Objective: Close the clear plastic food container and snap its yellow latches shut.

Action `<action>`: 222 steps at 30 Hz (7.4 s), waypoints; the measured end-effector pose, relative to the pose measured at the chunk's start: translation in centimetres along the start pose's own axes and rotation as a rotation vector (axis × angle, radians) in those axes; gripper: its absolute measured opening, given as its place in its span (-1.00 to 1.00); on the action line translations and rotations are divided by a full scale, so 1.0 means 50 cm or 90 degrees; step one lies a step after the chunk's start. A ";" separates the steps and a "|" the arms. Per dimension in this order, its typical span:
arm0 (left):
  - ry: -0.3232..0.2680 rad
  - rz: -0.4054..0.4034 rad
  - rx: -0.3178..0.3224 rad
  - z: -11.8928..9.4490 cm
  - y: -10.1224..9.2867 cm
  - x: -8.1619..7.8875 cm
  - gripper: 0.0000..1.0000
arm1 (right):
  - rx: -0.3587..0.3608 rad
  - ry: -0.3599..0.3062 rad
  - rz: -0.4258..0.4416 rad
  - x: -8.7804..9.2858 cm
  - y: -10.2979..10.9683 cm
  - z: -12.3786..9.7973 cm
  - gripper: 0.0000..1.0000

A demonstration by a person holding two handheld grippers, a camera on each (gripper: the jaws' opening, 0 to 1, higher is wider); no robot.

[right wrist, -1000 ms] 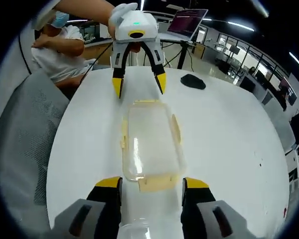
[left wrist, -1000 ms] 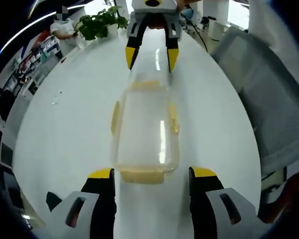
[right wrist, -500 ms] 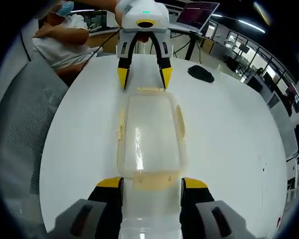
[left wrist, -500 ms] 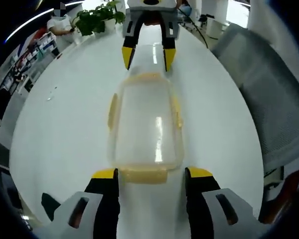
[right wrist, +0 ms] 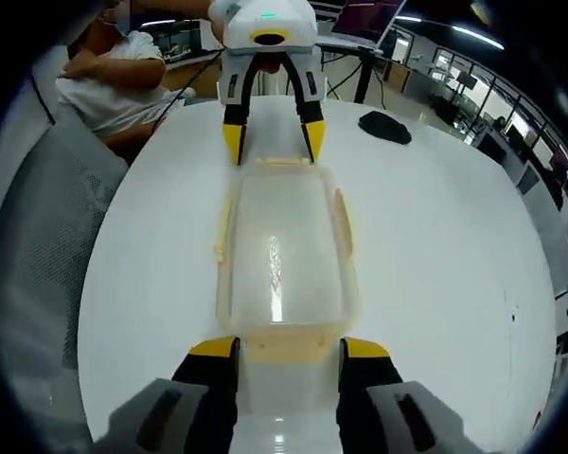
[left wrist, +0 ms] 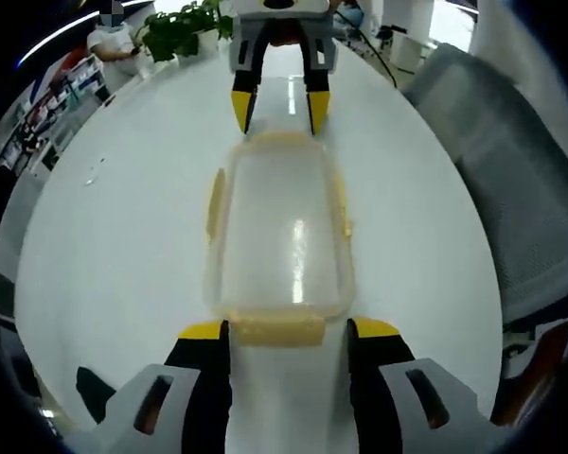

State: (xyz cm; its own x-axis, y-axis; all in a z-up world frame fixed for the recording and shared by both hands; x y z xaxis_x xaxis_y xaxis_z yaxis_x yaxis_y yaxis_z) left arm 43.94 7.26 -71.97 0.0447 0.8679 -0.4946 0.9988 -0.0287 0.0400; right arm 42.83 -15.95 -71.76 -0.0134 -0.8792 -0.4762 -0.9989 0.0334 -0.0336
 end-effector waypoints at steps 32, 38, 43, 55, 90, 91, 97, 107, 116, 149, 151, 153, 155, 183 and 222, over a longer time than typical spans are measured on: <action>0.031 -0.019 0.008 0.017 -0.001 0.005 -0.14 | -0.014 0.062 -0.013 -0.005 -0.002 0.027 -0.27; 0.036 -0.027 0.003 0.016 -0.007 0.007 -0.26 | -0.014 0.061 -0.030 -0.006 0.002 0.026 -0.28; 0.048 -0.028 0.009 0.009 -0.014 0.009 -0.27 | -0.013 0.053 -0.043 -0.017 0.009 0.016 -0.29; 0.045 -0.042 0.019 -0.055 -0.032 -0.026 -0.27 | -0.014 0.022 -0.047 -0.043 0.028 -0.043 -0.28; 0.069 -0.024 0.019 -0.111 -0.039 -0.217 -0.28 | -0.012 -0.006 -0.042 0.009 0.039 -0.237 -0.28; 0.069 -0.023 0.018 -0.109 -0.040 -0.224 -0.28 | -0.011 -0.006 -0.041 0.015 0.038 -0.240 -0.28; 0.074 -0.019 0.020 -0.083 -0.040 -0.260 -0.28 | -0.016 -0.013 -0.031 0.057 0.042 -0.258 -0.28; 0.068 -0.018 0.016 -0.040 -0.031 -0.322 -0.28 | -0.009 -0.014 -0.026 0.131 0.036 -0.284 -0.28; 0.066 -0.010 0.020 -0.005 -0.020 -0.372 -0.28 | -0.005 -0.016 -0.020 0.185 0.033 -0.304 -0.28; 0.063 0.017 0.022 0.109 0.000 -0.476 -0.28 | 0.012 0.022 -0.011 0.326 0.020 -0.340 -0.28; 0.064 0.018 0.022 0.114 0.003 -0.477 -0.28 | 0.011 0.023 -0.008 0.330 0.021 -0.340 -0.28; 0.071 0.023 0.021 0.120 0.003 -0.478 -0.28 | 0.011 0.024 -0.008 0.333 0.019 -0.338 -0.28; 0.074 0.024 0.024 0.126 0.002 -0.479 -0.28 | 0.007 0.027 -0.006 0.339 0.018 -0.333 -0.28; 0.092 0.028 0.024 0.144 0.000 -0.467 -0.27 | 0.001 0.043 -0.008 0.346 0.021 -0.306 -0.27; 0.081 0.000 0.025 0.142 -0.006 -0.454 -0.07 | 0.001 0.075 -0.014 0.340 0.022 -0.296 -0.19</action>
State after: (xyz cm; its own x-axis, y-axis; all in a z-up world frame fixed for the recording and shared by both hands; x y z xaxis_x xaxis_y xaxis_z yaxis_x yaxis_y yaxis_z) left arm 42.76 -15.94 -66.92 0.0439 0.9236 -0.3808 0.9989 -0.0456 0.0048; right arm 40.85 -37.92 -66.89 0.0029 -0.9297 -0.3683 -0.9989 0.0144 -0.0442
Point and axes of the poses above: the point that each gripper's makers call its tool centre point, and the gripper's own axes: z roughly forward along the fingers, y roughly to its left, x roughly out of its underside, the point moved 8 cm from there along -z, roughly backward along the fingers, and after that the axes turned 2 degrees about -y, right-handed, at the moved point
